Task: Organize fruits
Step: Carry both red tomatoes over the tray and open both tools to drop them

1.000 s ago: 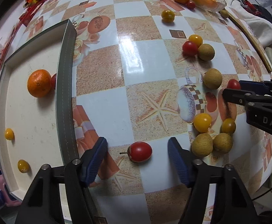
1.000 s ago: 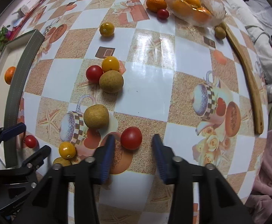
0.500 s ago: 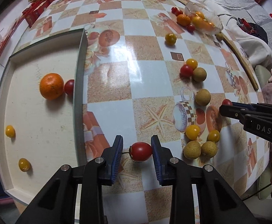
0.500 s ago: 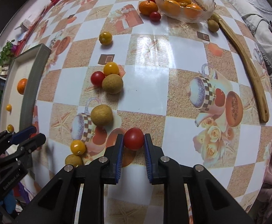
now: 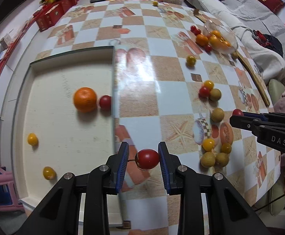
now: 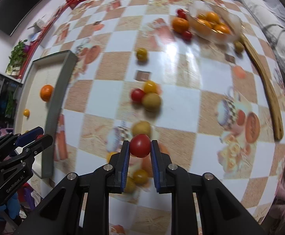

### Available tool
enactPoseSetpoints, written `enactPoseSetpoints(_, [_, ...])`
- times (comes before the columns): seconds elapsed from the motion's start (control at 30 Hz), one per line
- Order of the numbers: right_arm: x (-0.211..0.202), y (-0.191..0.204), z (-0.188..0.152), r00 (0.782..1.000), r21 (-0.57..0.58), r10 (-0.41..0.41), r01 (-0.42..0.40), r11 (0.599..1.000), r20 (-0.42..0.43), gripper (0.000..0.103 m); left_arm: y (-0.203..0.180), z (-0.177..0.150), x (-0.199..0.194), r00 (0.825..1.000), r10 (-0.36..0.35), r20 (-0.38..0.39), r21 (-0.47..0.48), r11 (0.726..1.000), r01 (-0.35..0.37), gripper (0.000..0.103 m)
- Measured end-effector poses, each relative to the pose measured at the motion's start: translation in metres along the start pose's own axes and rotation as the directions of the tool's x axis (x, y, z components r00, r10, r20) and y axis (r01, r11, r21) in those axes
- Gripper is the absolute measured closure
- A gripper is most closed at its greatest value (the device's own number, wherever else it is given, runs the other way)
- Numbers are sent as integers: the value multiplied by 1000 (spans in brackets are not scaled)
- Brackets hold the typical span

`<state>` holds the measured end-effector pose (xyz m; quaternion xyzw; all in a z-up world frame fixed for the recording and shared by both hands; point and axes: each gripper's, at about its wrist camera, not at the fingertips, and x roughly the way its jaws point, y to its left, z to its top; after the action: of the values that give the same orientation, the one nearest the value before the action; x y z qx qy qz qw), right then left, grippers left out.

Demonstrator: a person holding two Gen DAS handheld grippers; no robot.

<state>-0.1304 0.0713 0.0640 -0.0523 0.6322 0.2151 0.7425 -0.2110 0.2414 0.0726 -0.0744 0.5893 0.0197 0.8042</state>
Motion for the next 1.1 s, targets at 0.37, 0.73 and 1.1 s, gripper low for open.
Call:
enactPoseSetpoints(0.37, [11, 88, 47, 998, -194, 70, -70, 979, -6, 80, 82, -5, -2, 994, 110, 14, -144, 984, -107, 70])
enactPoseSetpoints(0.73, [43, 159, 108, 992, -272, 122, -127, 954, -35, 80, 137, 21, 11, 982, 186, 41, -228, 958, -172, 70])
enactPoseSetpoints(1.1, [91, 184, 144, 993, -282, 76, -98, 954, -86, 80, 166, 49, 41, 975, 221, -8, -240, 946, -216, 70])
